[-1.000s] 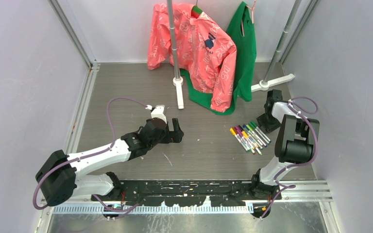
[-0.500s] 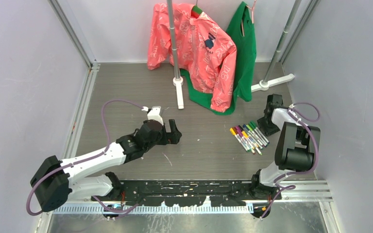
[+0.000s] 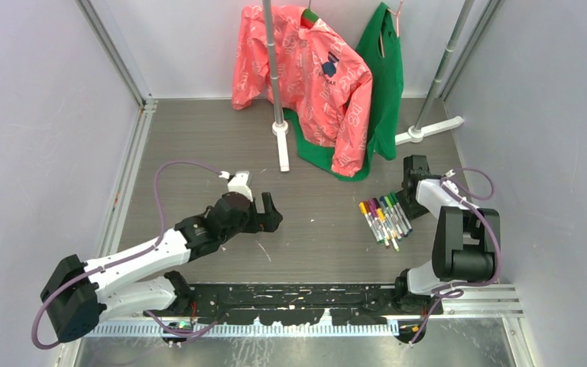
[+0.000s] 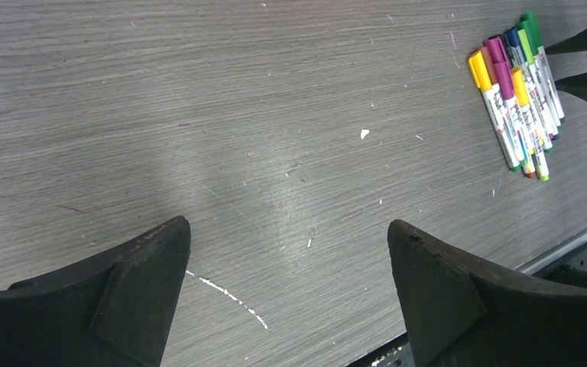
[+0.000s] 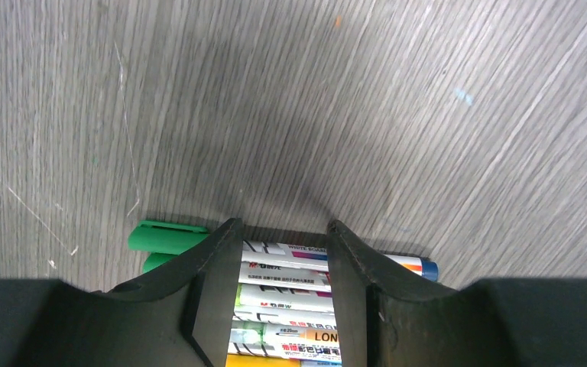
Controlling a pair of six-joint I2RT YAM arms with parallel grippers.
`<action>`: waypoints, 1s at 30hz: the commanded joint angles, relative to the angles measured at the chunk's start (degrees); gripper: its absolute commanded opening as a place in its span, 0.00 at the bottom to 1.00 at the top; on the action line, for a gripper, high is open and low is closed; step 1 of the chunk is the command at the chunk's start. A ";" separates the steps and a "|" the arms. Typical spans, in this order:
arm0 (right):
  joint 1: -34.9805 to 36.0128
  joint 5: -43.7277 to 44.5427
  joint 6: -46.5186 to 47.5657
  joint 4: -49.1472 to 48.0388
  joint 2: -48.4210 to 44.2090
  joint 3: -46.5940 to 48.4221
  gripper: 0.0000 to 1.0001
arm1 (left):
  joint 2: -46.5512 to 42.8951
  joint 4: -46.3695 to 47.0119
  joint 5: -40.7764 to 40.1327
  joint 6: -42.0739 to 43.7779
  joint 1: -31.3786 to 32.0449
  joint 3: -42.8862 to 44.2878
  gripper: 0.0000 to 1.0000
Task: Open the pen caps
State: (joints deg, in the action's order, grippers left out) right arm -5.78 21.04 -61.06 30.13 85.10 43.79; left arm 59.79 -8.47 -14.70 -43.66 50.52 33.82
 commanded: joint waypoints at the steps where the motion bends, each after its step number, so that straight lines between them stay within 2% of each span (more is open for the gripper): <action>1: 3.67 -1.03 -7.55 5.04 0.36 -3.22 0.50 | -2.43 -1.36 1.48 -0.98 0.28 -0.31 1.00; 13: 15.12 2.33 -19.78 7.05 0.12 -4.13 0.50 | -8.25 -5.77 2.83 -0.66 0.28 -1.65 0.99; 30: 29.08 4.80 -36.91 8.59 3.87 -2.51 0.50 | -10.40 -9.80 4.74 -2.28 0.28 -3.49 0.98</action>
State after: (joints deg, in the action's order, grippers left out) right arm 20.45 30.74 -90.21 36.47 84.79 42.85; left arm 50.72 -17.72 -10.33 -45.08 50.52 30.26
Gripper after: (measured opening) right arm 0.502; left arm 0.983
